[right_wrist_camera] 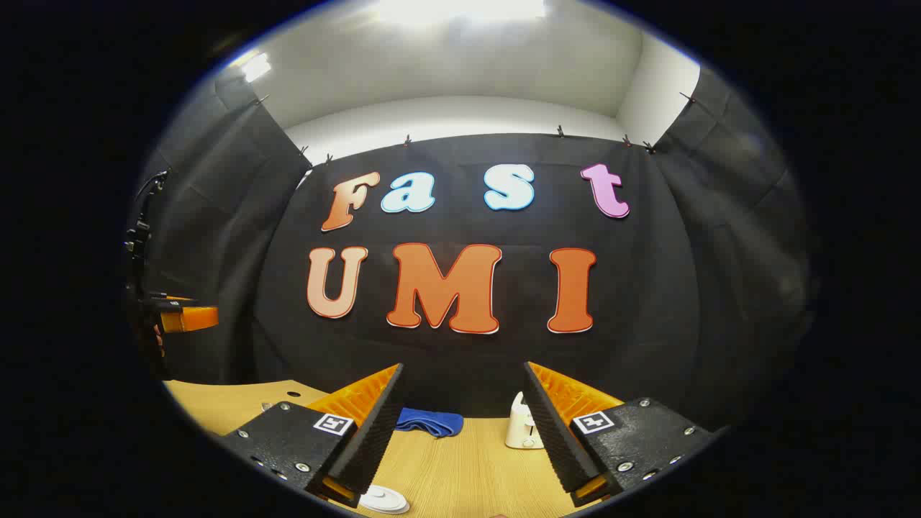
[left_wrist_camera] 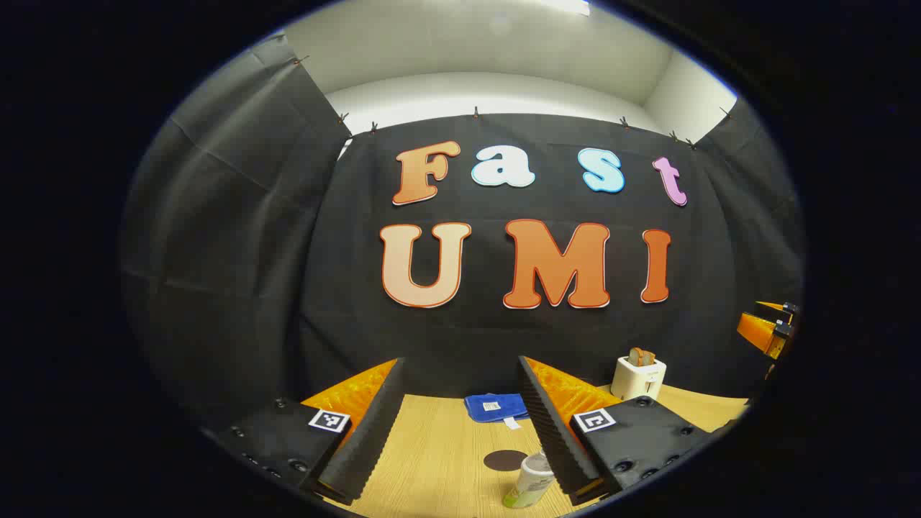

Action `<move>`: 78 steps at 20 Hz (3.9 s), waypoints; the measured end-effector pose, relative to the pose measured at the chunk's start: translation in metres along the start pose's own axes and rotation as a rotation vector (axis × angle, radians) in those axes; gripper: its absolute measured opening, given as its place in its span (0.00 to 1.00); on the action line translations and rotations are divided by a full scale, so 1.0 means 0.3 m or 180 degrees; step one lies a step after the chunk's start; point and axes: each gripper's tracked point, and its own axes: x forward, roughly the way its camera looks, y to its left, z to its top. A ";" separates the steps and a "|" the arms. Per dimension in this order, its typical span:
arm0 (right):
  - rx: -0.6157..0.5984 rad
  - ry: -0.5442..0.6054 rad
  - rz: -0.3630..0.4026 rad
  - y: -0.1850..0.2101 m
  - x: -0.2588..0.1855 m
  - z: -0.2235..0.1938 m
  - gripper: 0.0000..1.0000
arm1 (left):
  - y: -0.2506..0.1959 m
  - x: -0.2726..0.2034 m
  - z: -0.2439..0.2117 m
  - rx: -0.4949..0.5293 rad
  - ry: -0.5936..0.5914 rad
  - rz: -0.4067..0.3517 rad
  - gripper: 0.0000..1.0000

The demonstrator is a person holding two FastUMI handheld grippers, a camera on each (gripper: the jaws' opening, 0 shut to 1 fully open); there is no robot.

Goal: Open the teacup lid with one hand, grasp the water bottle and pour water into the teacup with the other hand; after pouring, place the water bottle on the coaster and then close the teacup lid.

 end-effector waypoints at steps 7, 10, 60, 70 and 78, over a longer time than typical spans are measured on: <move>0.0037 0.0058 0.0066 0.019 0.017 -0.015 0.95 | -0.014 0.005 0.008 0.0092 0.0003 0.0012 0.97; 0.0011 0.0094 0.0118 0.036 0.012 -0.029 0.95 | -0.023 0.005 -0.003 0.0046 0.0021 -0.0017 0.97; 0.0076 0.1788 0.1254 0.456 -0.103 -0.887 0.46 | -0.087 -0.039 -0.360 0.0439 0.0528 -0.0189 0.96; 0.0125 0.1922 0.1094 0.427 -0.085 -0.923 0.22 | -0.188 -0.057 -0.426 0.0375 0.0615 -0.0581 0.96; 0.0186 0.1725 0.1207 0.449 -0.079 -0.841 0.21 | -0.258 -0.073 -0.526 0.0137 0.0763 -0.0873 0.96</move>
